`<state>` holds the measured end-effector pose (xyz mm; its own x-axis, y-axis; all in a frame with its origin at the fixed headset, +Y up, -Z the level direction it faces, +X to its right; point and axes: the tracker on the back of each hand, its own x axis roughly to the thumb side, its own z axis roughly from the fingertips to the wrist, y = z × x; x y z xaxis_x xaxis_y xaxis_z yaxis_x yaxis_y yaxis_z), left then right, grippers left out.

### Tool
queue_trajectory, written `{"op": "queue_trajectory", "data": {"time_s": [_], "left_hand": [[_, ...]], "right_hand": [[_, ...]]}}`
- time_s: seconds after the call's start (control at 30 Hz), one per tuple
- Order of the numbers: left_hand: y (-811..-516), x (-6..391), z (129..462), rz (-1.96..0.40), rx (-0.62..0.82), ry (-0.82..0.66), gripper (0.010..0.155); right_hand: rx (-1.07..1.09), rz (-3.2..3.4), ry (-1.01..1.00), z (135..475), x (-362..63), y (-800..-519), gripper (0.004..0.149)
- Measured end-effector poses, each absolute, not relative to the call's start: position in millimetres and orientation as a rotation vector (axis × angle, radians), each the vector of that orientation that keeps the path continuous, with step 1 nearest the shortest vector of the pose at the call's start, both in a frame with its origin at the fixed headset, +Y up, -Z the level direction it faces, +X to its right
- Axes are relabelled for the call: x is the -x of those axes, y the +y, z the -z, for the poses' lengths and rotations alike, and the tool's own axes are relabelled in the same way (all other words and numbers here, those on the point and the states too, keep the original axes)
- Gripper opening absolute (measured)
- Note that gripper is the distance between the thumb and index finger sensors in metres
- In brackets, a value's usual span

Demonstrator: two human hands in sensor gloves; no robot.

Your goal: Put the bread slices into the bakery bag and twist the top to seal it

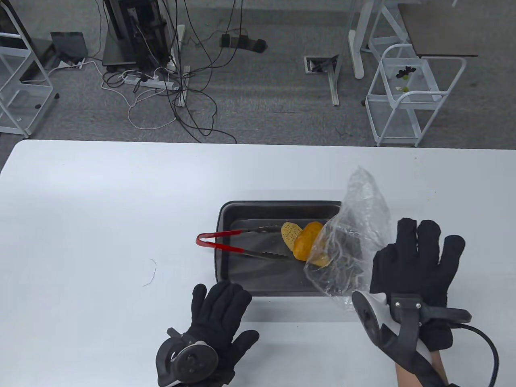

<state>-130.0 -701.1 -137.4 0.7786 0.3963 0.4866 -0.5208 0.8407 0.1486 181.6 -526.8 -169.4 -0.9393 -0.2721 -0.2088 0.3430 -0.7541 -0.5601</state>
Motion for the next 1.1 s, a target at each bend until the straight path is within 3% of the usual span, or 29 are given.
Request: {"op": "queue_trajectory", "data": {"time_s": [0.27, 0.4, 0.67, 0.83, 1.1], "left_hand": [[-706.9, 120.3, 139.6, -0.398, -0.23, -0.479, 0.077], [-714.4, 118.5, 144.9, -0.353, -0.187, -0.469, 0.077], [-734.4, 117.3, 166.7, -0.119, -0.086, -0.323, 0.089], [-743.1, 117.0, 194.9, 0.024, 0.017, -0.243, 0.087], [-708.9, 118.9, 280.9, 0.195, 0.115, -0.125, 0.09]], "right_hand": [[-0.376, 2.797, 0.63, 222.0, -223.1, -600.5, 0.042], [-0.375, 2.908, 0.673, 231.1, -228.9, -629.3, 0.042], [-0.413, 3.098, 0.681, 242.1, -255.4, -634.0, 0.043], [-0.451, 3.258, 0.684, 248.5, -284.1, -635.1, 0.042], [-0.452, 3.391, 0.665, 253.4, -298.6, -639.4, 0.043]]}}
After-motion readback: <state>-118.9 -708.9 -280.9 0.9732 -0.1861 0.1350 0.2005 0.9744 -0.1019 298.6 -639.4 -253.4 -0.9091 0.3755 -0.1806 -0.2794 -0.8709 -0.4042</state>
